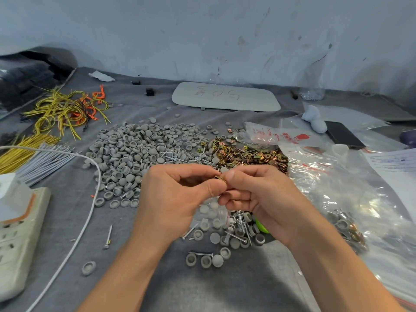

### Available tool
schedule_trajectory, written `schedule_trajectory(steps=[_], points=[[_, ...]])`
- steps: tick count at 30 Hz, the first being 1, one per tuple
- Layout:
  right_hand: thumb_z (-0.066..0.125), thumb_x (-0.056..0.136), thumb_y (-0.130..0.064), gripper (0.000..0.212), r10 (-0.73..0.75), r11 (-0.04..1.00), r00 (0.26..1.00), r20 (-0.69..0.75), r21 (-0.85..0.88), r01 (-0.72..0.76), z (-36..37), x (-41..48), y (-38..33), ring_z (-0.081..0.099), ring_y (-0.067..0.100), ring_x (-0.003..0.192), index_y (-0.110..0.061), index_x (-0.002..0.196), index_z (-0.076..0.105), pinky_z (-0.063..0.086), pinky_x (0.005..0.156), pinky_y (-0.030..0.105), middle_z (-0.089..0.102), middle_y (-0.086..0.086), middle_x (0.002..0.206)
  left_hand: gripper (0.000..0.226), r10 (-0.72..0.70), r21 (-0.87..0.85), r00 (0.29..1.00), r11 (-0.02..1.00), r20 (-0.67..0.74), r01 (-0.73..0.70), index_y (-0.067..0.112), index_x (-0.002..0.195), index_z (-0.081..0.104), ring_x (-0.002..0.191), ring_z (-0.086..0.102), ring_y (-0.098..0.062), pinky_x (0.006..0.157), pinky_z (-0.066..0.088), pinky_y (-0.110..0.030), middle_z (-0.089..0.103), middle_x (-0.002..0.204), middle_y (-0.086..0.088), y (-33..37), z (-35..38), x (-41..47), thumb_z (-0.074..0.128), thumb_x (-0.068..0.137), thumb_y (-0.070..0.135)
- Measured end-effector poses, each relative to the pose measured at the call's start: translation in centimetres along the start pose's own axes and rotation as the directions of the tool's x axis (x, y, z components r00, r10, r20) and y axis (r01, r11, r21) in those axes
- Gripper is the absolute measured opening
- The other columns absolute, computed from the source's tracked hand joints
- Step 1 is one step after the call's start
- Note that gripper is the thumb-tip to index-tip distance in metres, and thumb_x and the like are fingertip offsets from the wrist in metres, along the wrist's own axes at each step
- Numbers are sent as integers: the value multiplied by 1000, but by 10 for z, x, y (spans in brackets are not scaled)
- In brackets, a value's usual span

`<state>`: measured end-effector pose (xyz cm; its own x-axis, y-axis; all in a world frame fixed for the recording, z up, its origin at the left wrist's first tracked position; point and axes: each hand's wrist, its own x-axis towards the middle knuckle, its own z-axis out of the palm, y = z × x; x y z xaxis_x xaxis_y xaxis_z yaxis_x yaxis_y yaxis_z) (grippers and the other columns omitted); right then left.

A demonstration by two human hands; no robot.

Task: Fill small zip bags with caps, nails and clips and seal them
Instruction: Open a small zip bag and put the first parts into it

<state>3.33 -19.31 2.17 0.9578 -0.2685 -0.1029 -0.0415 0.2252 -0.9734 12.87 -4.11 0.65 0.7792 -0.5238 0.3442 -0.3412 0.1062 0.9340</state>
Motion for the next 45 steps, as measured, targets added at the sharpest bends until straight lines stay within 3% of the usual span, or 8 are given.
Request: schedule_trajectory(steps=[3, 7, 13, 18, 30, 35, 41, 45], points=[[81, 73, -22, 20, 3, 1000, 1000, -6, 28, -3, -1, 0, -1, 75, 22, 68, -9, 89, 83, 59, 61, 25, 77, 16, 83, 16, 44, 61, 998, 997, -47, -41, 33, 75, 82, 59, 72, -15, 55, 57, -28, 76, 67, 5, 0, 1, 0, 91, 62, 36], [80, 77, -8, 9, -33, 999, 999, 10, -5, 33, -1, -1, -2, 75, 21, 66, -12, 85, 83, 59, 61, 25, 76, 16, 80, 13, 39, 49, 997, 998, -68, -36, 38, 75, 82, 55, 71, -11, 53, 55, -21, 75, 65, 7, 2, 1, -1, 87, 63, 40], [82, 69, -16, 8, -65, 996, 995, -75, -65, 60, 1, 0, -2, 71, 20, 60, -11, 75, 81, 58, 56, 25, 74, 16, 75, 19, -53, 32, 998, 998, -37, 54, 30, 81, 83, 63, 74, -15, 61, 59, -24, 78, 74, 4, -2, 0, 1, 86, 77, 11], [75, 85, -1, 19, -53, 997, 994, -91, -52, 49, 3, 2, 0, 68, 18, 57, -13, 72, 79, 55, 54, 23, 73, 15, 73, 35, -32, -21, 999, 999, 20, 32, 32, 91, 82, 76, 77, -13, 67, 59, -19, 80, 81, 5, 3, 1, -1, 84, 78, -1], [80, 82, -2, 5, -140, 986, 986, -85, -106, 131, 1, 3, 2, 70, 21, 64, -6, 85, 81, 58, 59, 24, 74, 19, 79, 29, -12, 8, 1000, 1000, -11, 12, 40, 90, 82, 77, 77, -11, 68, 62, -24, 79, 82, 10, 0, 2, -1, 87, 75, 16], [73, 90, 1, 13, -117, 983, 981, -155, -157, 93, 5, 5, 4, 71, 23, 60, -6, 81, 80, 57, 55, 25, 75, 17, 74, 28, 29, 197, 998, 980, -63, -16, 38, 87, 83, 70, 74, -2, 60, 56, -15, 76, 75, 18, -5, 3, -3, 86, 78, 13], [54, 95, 6, 16, 228, 960, 962, -152, 199, -197, 24, 13, 13, 63, 11, 47, 8, 101, 69, 57, 48, 23, 69, 5, 60, 21, 5, 461, 992, 886, -128, 55, 41, 80, 81, 66, 65, 13, 57, 44, -2, 68, 68, 33, -8, 17, -1, 80, 76, 21], [61, 95, 5, 11, 264, 914, 937, -231, 370, -166, 11, 16, 14, 67, 17, 58, 8, 94, 72, 59, 53, 24, 70, 15, 73, 28, -98, 337, 995, 938, 15, 87, 44, 108, 77, 84, 68, 14, 74, 52, -11, 74, 88, 31, -9, 17, 4, 76, 88, 24]])
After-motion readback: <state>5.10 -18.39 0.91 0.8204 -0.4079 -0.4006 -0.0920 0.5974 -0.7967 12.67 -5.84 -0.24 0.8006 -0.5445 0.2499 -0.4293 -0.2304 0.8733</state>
